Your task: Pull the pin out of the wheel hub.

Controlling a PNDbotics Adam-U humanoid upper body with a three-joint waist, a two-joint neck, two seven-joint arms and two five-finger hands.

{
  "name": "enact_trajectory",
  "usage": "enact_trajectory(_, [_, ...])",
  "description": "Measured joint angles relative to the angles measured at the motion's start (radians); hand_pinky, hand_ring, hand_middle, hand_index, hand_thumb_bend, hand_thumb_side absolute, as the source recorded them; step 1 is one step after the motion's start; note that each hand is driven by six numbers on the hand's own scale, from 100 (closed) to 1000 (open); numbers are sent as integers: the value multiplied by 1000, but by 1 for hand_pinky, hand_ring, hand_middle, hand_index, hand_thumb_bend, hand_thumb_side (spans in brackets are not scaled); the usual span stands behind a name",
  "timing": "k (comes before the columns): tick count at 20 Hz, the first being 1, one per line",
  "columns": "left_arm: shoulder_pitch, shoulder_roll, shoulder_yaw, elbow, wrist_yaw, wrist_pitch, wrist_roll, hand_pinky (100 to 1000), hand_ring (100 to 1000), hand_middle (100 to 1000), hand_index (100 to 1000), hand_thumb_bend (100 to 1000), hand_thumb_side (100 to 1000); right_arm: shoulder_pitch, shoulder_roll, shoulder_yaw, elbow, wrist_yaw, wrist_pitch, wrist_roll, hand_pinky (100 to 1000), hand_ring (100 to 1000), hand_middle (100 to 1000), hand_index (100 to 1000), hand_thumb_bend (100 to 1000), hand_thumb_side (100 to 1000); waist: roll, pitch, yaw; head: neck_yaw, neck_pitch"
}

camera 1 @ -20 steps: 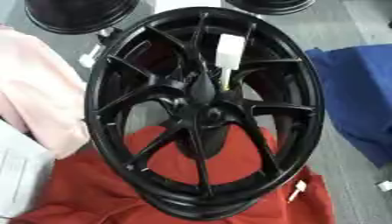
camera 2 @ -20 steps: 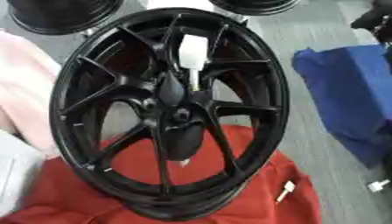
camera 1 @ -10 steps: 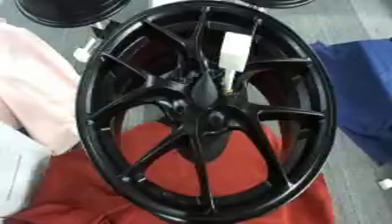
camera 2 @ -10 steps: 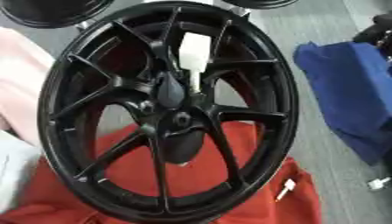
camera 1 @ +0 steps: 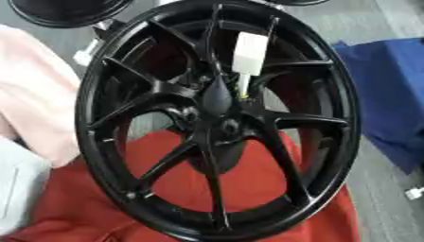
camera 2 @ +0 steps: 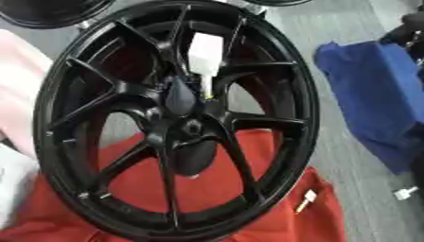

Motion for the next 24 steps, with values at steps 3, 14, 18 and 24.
enact_trajectory(3, [22,-3,0,-6,14,-7,30,677,596,575,782,308,496,-8,-35,4,-8,-4,-19,-4,873,691,612,734,100,396,-2,0,1,7,0])
enact_trajectory(14, [132,-208,3,-19,54,-82,184,660,583,563,782,287,575,-124,-447,96,-8,150,-228,19,861,772,710,783,100,167,-38,-12,-20,19,2])
enact_trajectory(18, [182,-306,27,-19,66,-91,227,656,578,555,778,284,579,-276,-548,177,71,234,-289,124,860,788,729,790,100,221,-44,-21,-20,22,6])
enact_trajectory(24, [220,-458,56,-18,62,-123,309,655,576,554,777,291,601,-506,-578,301,176,328,-357,369,864,814,758,796,100,287,-57,-30,-11,19,11])
